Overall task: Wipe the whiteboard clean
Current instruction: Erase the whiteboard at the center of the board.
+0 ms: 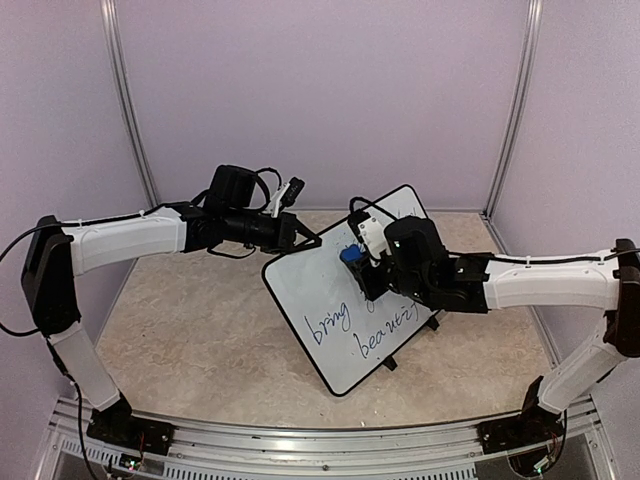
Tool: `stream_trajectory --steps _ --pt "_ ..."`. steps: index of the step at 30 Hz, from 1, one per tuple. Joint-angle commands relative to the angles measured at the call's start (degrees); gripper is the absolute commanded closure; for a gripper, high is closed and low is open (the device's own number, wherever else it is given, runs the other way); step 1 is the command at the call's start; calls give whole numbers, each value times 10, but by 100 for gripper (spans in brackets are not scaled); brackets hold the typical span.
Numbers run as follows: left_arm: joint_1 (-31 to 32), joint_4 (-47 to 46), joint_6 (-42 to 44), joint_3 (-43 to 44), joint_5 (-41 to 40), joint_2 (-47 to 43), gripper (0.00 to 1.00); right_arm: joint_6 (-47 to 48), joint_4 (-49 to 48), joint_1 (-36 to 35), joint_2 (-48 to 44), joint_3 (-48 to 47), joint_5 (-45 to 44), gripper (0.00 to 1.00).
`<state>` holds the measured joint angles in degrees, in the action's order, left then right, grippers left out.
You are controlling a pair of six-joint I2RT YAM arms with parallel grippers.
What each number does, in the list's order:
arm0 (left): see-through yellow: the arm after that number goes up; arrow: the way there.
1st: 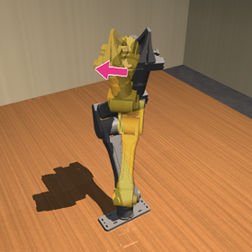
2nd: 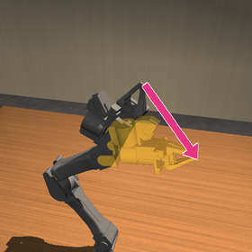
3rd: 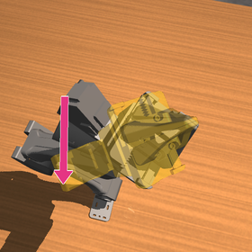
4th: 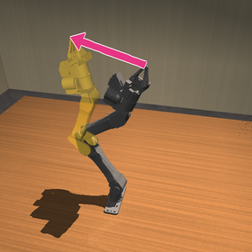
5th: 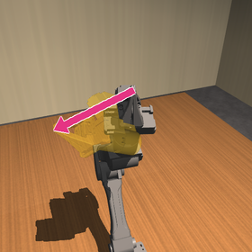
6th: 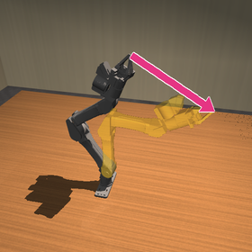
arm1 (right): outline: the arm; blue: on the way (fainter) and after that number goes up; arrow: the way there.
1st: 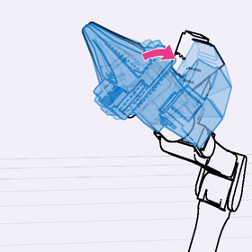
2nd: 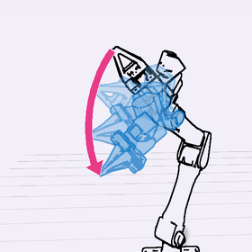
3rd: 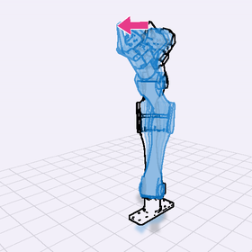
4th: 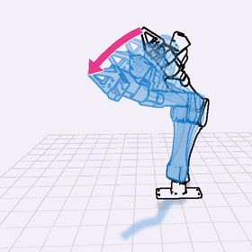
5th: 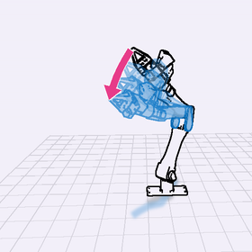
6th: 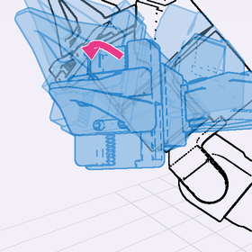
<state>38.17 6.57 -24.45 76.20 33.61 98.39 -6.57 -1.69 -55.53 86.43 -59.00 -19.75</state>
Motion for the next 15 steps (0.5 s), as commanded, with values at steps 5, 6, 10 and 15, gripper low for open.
stream_trajectory --steps 5,6,10,15 --pt "6 -23 23 -5 27 -20 100 -44 37 9 -67 95 -16 73" --pt "7 -23 23 -5 27 -20 100 -40 36 9 -63 91 -16 73" --pt "8 -23 24 -5 25 -20 100 -16 22 10 -31 57 -14 73" --pt "9 -21 26 -6 23 -21 100 9 3 24 13 1 -13 73"
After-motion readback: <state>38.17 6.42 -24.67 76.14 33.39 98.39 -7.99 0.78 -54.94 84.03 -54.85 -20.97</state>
